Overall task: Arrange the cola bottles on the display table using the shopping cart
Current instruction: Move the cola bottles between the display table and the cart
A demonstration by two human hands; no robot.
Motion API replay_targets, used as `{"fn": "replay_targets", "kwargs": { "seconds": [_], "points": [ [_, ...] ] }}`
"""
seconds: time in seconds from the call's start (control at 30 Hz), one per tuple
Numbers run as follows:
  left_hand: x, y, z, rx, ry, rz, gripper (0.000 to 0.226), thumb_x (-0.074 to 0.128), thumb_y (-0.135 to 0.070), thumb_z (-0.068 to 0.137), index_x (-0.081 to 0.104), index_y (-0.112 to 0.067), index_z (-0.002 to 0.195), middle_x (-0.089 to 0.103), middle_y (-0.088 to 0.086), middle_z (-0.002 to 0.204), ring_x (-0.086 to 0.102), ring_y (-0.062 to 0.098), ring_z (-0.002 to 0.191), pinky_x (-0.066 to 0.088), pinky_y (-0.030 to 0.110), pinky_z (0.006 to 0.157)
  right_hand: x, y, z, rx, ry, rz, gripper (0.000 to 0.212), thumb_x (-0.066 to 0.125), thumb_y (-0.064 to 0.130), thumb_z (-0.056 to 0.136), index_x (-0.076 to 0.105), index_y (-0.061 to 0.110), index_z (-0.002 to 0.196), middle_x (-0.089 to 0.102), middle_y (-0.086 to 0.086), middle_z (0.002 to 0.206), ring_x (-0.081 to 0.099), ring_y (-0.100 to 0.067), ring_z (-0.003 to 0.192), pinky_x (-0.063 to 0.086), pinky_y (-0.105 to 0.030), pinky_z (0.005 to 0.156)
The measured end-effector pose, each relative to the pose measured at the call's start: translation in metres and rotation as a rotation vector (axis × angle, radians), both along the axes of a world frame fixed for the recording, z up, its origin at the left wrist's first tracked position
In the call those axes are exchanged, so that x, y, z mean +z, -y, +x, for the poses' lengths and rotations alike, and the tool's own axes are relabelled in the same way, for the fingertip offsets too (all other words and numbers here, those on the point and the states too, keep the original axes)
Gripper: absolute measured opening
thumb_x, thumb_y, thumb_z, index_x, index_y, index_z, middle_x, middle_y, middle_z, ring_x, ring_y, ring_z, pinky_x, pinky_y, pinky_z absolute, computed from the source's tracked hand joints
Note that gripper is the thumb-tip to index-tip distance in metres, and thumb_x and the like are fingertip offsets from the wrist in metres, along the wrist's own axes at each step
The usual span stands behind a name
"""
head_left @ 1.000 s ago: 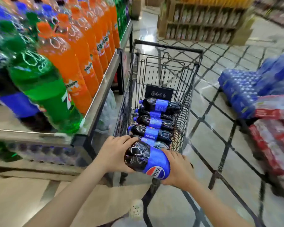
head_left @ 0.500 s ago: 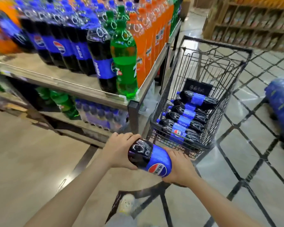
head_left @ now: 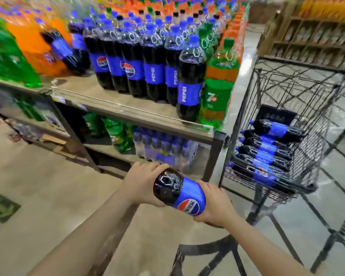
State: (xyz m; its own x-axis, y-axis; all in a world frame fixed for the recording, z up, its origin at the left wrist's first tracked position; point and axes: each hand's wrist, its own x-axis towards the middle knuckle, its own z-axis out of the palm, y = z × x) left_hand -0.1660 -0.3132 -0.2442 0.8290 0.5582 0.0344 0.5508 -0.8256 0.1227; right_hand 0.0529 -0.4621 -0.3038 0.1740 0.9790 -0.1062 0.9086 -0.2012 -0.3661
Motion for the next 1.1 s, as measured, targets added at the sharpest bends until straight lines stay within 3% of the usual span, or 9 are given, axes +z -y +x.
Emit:
{"fn": "replay_targets", "kwargs": {
  "seconds": [0.17, 0.27, 0.43, 0.67, 0.83, 1.1],
  "points": [
    [0.013, -0.049, -0.062, -0.001, -0.005, 0.039, 0.099, 0.062, -0.083, 0.047, 0.051, -0.034, 0.133, 0.064, -0.015, 0.114, 0.063, 0.01, 0.098, 0.034, 0.027, 0.071, 0.005, -0.052, -0.06, 0.004, -0.001, 0.015, 0.108, 0.067, 0.06, 0.046, 0.029, 0.031, 0.142, 0.05, 0.013, 0.128, 0.048, -0.013, 0.118, 0.039, -0.032, 0.095],
    [0.022, -0.073, -0.08, 0.018, -0.006, 0.041, 0.099, 0.063, -0.085, 0.045, 0.051, -0.036, 0.13, 0.064, -0.013, 0.109, 0.065, 0.015, 0.096, 0.045, 0.032, 0.073, 0.012, -0.079, -0.076, 0.009, 0.018, 0.02, 0.106, 0.065, 0.061, 0.043, 0.029, 0.036, 0.139, 0.051, 0.015, 0.126, 0.05, -0.015, 0.116, 0.04, -0.033, 0.09],
    [0.037, -0.125, -0.094, 0.041, 0.018, 0.118, 0.103, 0.063, -0.085, 0.047, 0.048, -0.031, 0.134, 0.061, -0.012, 0.114, 0.062, 0.015, 0.099, 0.045, 0.034, 0.079, 0.039, -0.138, -0.084, 0.047, 0.047, 0.086, 0.107, 0.067, 0.061, 0.05, 0.025, 0.031, 0.144, 0.047, 0.011, 0.135, 0.046, -0.015, 0.123, 0.037, -0.033, 0.099],
    [0.086, -0.22, -0.08, 0.069, 0.037, 0.286, 0.111, 0.064, -0.087, 0.041, 0.053, -0.025, 0.132, 0.067, -0.004, 0.11, 0.067, 0.024, 0.093, 0.047, 0.037, 0.072, 0.08, -0.244, -0.066, 0.052, 0.077, 0.206, 0.109, 0.053, 0.069, 0.045, 0.029, 0.029, 0.144, 0.048, 0.01, 0.133, 0.047, -0.015, 0.121, 0.038, -0.033, 0.097],
    [0.13, -0.294, -0.055, 0.031, 0.125, 0.346, 0.105, 0.072, -0.079, 0.044, 0.051, -0.024, 0.131, 0.065, -0.003, 0.109, 0.066, 0.024, 0.093, 0.048, 0.035, 0.072, 0.11, -0.33, -0.041, 0.044, 0.126, 0.332, 0.106, 0.071, 0.061, 0.042, 0.034, 0.031, 0.137, 0.055, 0.011, 0.121, 0.053, -0.018, 0.11, 0.042, -0.033, 0.083],
    [0.148, -0.377, -0.027, 0.012, 0.091, 0.39, 0.112, 0.067, -0.087, 0.045, 0.051, -0.02, 0.133, 0.063, 0.0, 0.113, 0.066, 0.027, 0.092, 0.052, 0.044, 0.073, 0.113, -0.414, -0.01, 0.023, 0.11, 0.364, 0.114, 0.074, 0.063, 0.049, 0.025, 0.026, 0.146, 0.045, 0.008, 0.136, 0.046, -0.02, 0.121, 0.038, -0.038, 0.096]
  ]
}}
